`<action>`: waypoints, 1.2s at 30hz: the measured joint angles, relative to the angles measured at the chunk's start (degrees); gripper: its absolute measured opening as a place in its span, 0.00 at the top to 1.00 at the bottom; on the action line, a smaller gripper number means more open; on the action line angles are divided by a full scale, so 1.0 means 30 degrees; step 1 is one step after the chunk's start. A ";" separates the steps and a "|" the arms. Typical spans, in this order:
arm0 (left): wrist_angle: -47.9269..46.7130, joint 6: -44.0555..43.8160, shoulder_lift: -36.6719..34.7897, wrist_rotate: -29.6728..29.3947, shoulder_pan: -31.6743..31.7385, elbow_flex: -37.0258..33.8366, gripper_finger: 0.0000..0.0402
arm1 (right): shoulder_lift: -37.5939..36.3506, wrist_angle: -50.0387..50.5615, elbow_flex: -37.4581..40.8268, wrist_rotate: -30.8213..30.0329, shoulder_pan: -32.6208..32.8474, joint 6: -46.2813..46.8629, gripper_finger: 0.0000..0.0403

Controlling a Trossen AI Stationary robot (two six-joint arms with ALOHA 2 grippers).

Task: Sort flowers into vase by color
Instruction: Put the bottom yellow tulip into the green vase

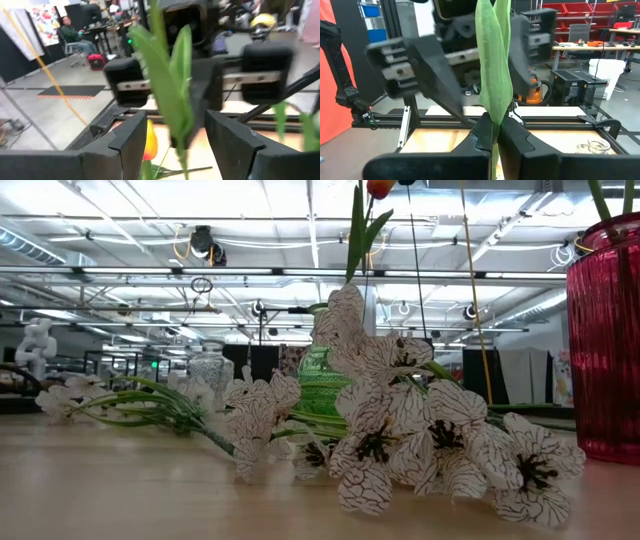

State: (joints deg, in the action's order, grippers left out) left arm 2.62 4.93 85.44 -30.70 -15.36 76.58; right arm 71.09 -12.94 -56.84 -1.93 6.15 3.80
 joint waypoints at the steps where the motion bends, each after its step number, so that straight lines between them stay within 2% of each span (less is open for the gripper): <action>1: 0.0026 -0.0007 0.0079 0.0002 0.0147 0.0000 0.49 | 0.0000 0.0080 0.0000 0.0000 0.0000 -0.0001 0.99; 7: 0.1314 0.0080 0.0163 0.0155 0.0507 -0.0007 0.49 | 0.0000 0.0662 0.0000 -0.0424 -0.0022 -0.0008 0.99; 19: 0.0335 0.0009 0.0170 0.1239 0.0503 -0.0007 0.51 | 0.0000 0.0718 0.0000 -0.0503 -0.0015 -0.0004 0.98; 25: 0.0294 0.0015 0.0170 0.2463 0.0664 -0.0007 0.67 | 0.0000 0.0715 0.0000 -0.0440 -0.0010 -0.0004 0.98; 29: 0.0294 0.0036 0.0170 0.2590 0.0776 -0.0007 0.79 | 0.0000 0.0718 0.0000 -0.0386 -0.0016 -0.0175 0.98; 36: 0.0302 0.0516 0.0170 0.2601 0.0758 -0.0007 0.94 | 0.0000 0.0718 0.0000 -0.0404 -0.0022 -0.0346 0.89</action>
State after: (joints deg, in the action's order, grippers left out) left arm 3.53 6.48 85.95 -22.90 -13.08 76.55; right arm 71.09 -10.79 -56.84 -3.15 6.09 2.76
